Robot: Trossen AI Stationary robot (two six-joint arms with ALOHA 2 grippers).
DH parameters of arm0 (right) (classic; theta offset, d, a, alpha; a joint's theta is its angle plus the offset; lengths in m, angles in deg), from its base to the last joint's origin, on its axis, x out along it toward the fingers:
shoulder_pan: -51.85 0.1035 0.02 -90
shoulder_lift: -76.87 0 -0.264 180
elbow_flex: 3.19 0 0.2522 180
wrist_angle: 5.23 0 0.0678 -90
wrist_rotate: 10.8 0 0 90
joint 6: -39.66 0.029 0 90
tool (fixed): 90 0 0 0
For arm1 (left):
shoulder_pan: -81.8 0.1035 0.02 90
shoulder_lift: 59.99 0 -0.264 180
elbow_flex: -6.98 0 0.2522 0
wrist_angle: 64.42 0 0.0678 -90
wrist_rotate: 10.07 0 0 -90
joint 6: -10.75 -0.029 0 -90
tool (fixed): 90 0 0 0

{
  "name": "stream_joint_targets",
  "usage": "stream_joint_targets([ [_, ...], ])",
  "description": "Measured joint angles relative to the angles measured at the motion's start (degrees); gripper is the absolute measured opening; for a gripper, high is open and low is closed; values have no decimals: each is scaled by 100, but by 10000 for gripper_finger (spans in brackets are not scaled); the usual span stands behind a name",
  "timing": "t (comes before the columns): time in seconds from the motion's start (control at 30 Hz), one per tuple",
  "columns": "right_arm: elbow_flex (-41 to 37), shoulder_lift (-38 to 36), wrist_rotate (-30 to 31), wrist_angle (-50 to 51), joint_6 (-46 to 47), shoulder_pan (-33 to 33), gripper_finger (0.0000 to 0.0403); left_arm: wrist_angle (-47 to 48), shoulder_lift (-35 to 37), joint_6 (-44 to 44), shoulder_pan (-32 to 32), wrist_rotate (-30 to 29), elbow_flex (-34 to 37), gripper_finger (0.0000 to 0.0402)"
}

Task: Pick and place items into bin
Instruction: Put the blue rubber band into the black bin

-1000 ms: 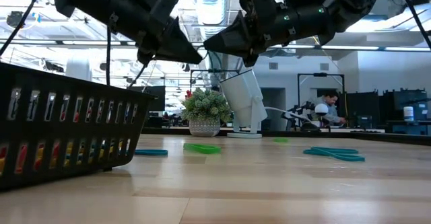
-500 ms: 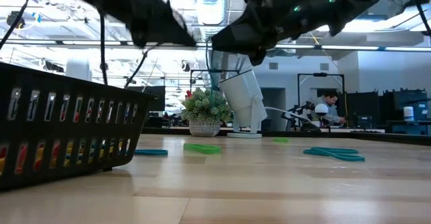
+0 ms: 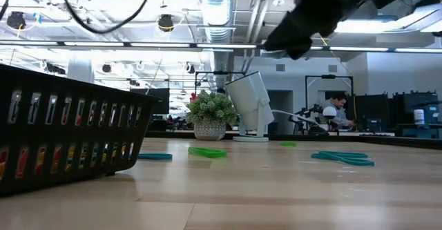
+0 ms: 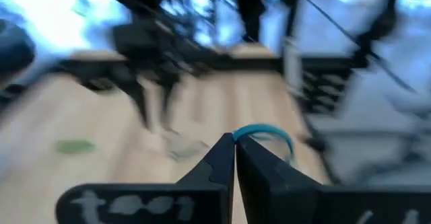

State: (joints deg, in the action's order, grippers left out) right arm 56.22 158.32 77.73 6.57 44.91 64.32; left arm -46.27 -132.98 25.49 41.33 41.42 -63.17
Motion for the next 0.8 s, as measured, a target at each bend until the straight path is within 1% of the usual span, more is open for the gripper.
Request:
stream_joint_targets([
  [0.03, 0, 0, 6, 54, 64, 46, 86, 257, -26, 210, -135, 127, -97, 0],
  [0.1, 0, -2, 28, 107, 163, 133, 86, 480, -145, 614, -330, 152, -189, 0],
  [0.2, 0, -4, 34, 108, 184, 204, 86, 844, -370, 1443, -465, -94, -176, 0],
  [0.33, 0, -4, 46, 8, 187, 216, 86, 1257, -991, 3043, -463, -169, 50, 0],
  [0.43, 0, -4, 48, -28, 188, 216, 86, 1466, -1531, 3956, -410, -80, 77, 0],
  [0.5, 0, -4, 48, -34, 189, 201, 86, 1520, -1810, 4178, -375, 154, 77, 0],
  [0.6, 0, -4, 46, -25, 187, 160, 86, 1595, -2064, 4207, -344, 655, 77, 0],
  [0.67, 0, -4, 48, -21, 189, 112, 86, 1650, -2132, 4183, -320, 940, 77, 0],
  [0.8, -2, -4, 48, -18, 187, 20, 86, 1849, -2140, 4195, -266, 1306, 77, 0],
])
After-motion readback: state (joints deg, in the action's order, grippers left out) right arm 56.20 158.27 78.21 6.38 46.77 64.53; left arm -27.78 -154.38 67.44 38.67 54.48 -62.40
